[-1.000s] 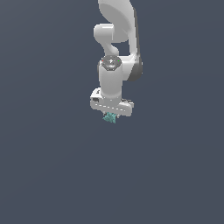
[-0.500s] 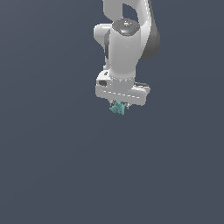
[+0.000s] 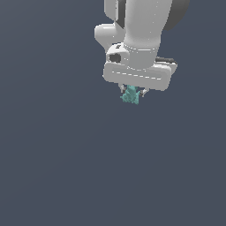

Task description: Pick up the object and move it to a goal position.

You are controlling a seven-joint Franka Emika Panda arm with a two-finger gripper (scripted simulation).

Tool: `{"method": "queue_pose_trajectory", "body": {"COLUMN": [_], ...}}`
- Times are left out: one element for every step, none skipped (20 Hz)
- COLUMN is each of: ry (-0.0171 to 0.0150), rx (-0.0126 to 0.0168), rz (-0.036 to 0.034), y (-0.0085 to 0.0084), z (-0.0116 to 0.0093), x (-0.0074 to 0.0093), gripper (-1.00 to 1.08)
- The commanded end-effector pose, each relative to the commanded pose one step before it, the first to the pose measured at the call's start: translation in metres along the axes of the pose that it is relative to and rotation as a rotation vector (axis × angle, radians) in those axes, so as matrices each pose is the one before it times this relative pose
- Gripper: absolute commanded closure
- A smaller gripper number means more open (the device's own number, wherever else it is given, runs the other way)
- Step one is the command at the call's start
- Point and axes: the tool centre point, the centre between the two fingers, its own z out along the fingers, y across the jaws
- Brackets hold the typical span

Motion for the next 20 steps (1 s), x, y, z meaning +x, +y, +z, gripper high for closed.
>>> {"method": "queue_pose_trajectory", "body": {"ry": [-0.00142,0.00000,0.00000,0.00000,-0.00054,0.00000,0.00000,0.00000,0.00000,0.00000,-0.00053,0.00000,0.00000,0.00000,0.00000,0.00000,0.00000,0.00000,-0.00054,0.00000], "rx": [-0.00029,0.00000,0.00000,0.00000,0.00043,0.00000,0.00000,0.00000,0.00000,0.00000,0.00044,0.00000,0.00000,0.00000,0.00000,0.00000,0.00000,0.00000,0.00041,0.00000], "rz": [0.00041,0.00000,0.00000,0.00000,-0.00009,0.00000,0.00000,0.00000,0.00000,0.00000,-0.00010,0.00000,0.00000,0.00000,0.00000,0.00000,0.00000,0.00000,-0.00013,0.00000], "y": [-0.00916,-0.00347,-0.00336,-0.00326,-0.00305,-0.00306,-0.00297,-0.00288,-0.00279,-0.00271,-0.00250,-0.00255,-0.00247,-0.00237,-0.00219,-0.00201,-0.00184,-0.00168,-0.00143,-0.00139], "z": [-0.02199,-0.00806,-0.00777,-0.00751,-0.00706,-0.00701,-0.00678,-0.00656,-0.00635,-0.00614,-0.00575,-0.00574,-0.00555,-0.00530,-0.00489,-0.00448,-0.00409,-0.00373,-0.00319,-0.00307], "x": [0.00253,0.00109,0.00107,0.00106,0.00122,0.00103,0.00101,0.00100,0.00098,0.00097,0.00115,0.00095,0.00093,0.00091,0.00086,0.00081,0.00075,0.00070,0.00086,0.00061], "gripper": [1.08,1.08,1.08,1.08,1.08,1.08,1.08,1.08,1.08,1.08,1.08,1.08,1.08,1.08,1.08,1.08,1.08,1.08,1.08,1.08]}}
